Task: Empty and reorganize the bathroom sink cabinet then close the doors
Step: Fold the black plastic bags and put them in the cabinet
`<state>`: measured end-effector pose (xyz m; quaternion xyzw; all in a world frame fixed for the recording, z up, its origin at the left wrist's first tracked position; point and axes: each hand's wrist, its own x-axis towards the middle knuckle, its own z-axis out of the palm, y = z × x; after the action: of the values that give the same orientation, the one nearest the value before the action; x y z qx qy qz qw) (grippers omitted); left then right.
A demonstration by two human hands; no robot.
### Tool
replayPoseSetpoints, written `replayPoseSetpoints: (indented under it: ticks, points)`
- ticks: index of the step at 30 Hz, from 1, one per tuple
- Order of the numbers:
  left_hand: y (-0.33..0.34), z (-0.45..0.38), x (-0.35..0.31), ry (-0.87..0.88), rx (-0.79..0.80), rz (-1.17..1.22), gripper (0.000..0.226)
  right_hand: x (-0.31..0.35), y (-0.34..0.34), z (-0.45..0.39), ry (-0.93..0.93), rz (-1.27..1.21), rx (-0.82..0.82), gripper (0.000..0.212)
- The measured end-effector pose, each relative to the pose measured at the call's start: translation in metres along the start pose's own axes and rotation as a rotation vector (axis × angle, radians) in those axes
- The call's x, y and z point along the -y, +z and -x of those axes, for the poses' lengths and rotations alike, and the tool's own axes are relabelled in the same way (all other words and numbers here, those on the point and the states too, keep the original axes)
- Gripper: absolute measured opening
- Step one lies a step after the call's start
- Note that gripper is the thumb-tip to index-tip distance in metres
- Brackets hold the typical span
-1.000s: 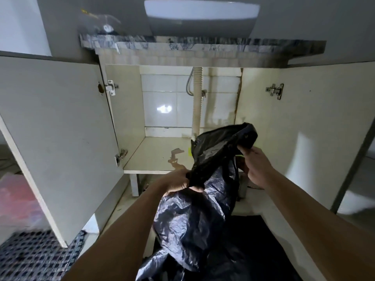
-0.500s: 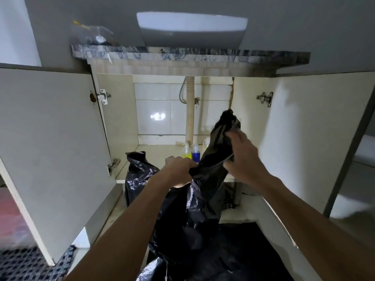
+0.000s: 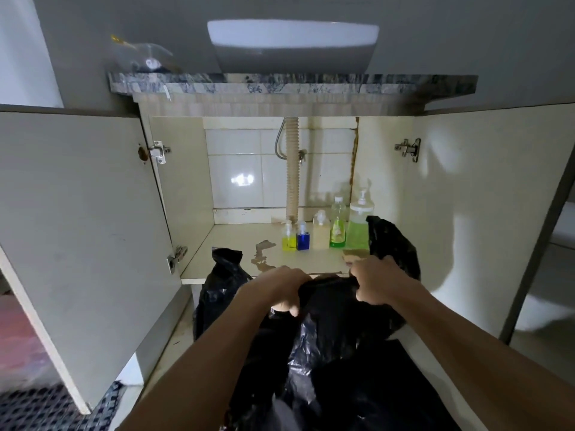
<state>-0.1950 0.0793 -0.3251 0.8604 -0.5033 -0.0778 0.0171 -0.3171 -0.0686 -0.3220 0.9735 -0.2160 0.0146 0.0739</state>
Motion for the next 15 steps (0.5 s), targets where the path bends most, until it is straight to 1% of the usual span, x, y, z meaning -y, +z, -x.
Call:
replayPoseSetpoints:
  ticks: [2,4,6,8,10,12,13,15]
  points:
    - [0.002,-0.005,0.008,-0.084,0.025,-0.017,0.054,-0.003,-0.007,0.001,0.062,0.001,-0.012,0.022]
    - [0.000,-0.014,0.012,-0.156,0.071,-0.068,0.059,-0.010,-0.017,-0.003,0.094,0.036,-0.013,0.020]
    - [-0.004,-0.027,0.014,-0.183,0.096,-0.117,0.052,-0.020,-0.021,-0.011,0.110,0.078,-0.013,0.008]
    - [-0.011,-0.044,0.010,-0.191,0.091,-0.165,0.037,-0.034,-0.018,-0.022,0.137,0.080,0.001,0.011]
    - [-0.016,-0.062,0.001,-0.209,0.040,-0.232,0.032,-0.051,-0.008,-0.035,0.177,0.059,0.009,0.011]
    - [-0.016,-0.079,-0.008,-0.238,-0.053,-0.316,0.033,-0.066,0.005,-0.047,0.224,0.030,-0.026,0.005]
    - [-0.014,-0.086,-0.012,-0.242,-0.114,-0.350,0.032,-0.073,0.010,-0.052,0.249,0.028,-0.065,0.008]
    - [-0.013,-0.097,-0.020,-0.240,-0.255,-0.416,0.030,-0.085,0.017,-0.061,0.281,0.037,-0.194,0.016]
